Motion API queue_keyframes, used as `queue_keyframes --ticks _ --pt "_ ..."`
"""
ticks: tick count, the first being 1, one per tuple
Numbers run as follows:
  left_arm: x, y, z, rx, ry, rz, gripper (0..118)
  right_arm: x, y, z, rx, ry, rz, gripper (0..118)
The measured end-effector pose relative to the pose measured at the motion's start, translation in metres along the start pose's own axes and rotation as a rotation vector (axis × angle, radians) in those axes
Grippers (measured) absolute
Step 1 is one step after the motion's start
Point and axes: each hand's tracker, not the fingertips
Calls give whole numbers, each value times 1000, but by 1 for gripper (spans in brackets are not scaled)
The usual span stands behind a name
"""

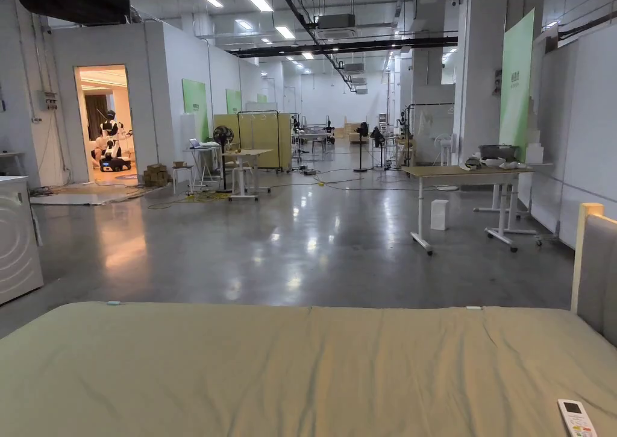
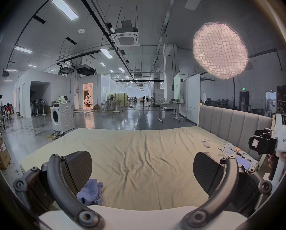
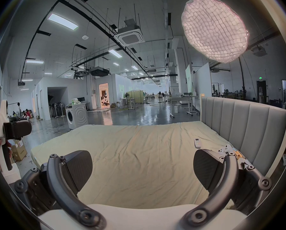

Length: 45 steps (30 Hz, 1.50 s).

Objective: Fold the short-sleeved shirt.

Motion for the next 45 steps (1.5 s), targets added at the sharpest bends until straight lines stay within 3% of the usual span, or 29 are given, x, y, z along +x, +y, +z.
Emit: queue_keyframes --ticks 7,12,13,15,24,28,30,34,37,39,42,45 --pt "-1 2 1 5 -8 6 118 1 5 1 14 12 -34 118" --pt "-1 3 0 1 -2 6 118 13 20 7 57 162 -283 118" --pt "-2 3 0 -1 -3 10 118 15 23 9 43 165 -341 118" --pt "-2 4 1 -1 -4 13 118 15 31 14 38 119 -371 118" --pt "-3 6 2 9 -20 28 118 15 46 23 -47 -134 -341 118" --pt "0 9 1 2 -34 13 118 14 41 21 -56 -108 -274 118" --pt "2 9 2 3 -35 -1 118 14 40 17 -97 -76 -308 118" --pt "3 8 4 -1 -47 -5 118 16 35 13 -82 -101 -339 118" --pt "3 9 4 0 -47 -10 118 12 31 13 -55 -154 -262 118" --pt "3 10 5 2 -46 -10 118 10 30 13 -71 -107 -231 118" --pt "6 13 4 9 -58 -6 118 2 33 16 -25 49 -215 118" --pt "9 14 5 14 -70 -14 118 0 34 15 46 211 -120 118"
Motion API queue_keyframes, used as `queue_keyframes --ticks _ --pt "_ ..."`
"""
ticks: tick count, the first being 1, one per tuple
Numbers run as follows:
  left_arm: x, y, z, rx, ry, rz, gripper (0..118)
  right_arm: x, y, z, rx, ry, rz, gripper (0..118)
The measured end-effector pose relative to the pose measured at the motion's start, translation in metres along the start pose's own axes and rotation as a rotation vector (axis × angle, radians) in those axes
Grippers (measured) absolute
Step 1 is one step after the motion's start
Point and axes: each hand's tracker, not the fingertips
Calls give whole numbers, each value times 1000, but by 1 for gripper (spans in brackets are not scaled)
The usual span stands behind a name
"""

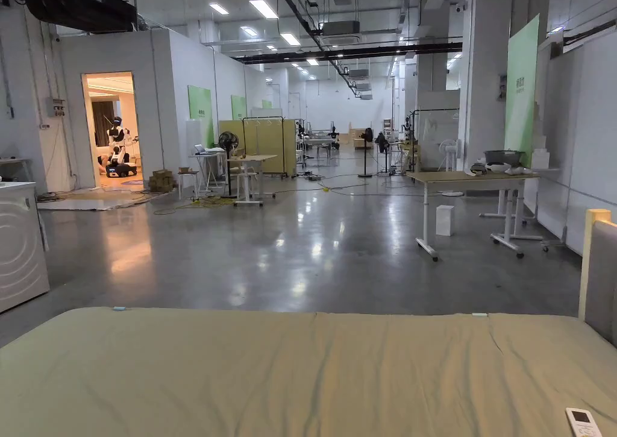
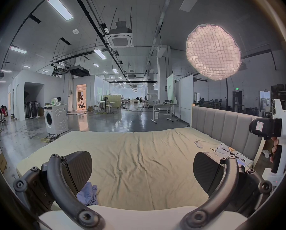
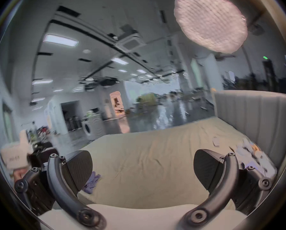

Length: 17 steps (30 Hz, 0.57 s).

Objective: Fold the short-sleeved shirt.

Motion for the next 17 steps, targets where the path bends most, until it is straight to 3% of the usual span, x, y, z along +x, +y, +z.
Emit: queue_keyframes --ticks 1,4,6,7,17 --pt "1 0 1 1 -3 -6 118 -3 1 1 6 5 45 118" --pt "2 1 2 1 -7 -35 118 -12 9 -1 62 -122 103 118" --pt "2 1 2 -5 12 -50 118 -8 4 -5 -34 -126 17 118" --pt "2 1 2 -4 16 -51 118 -8 6 -4 11 -130 65 118" --pt "-3 6 4 21 22 -36 118 -13 6 -9 -3 -155 104 118"
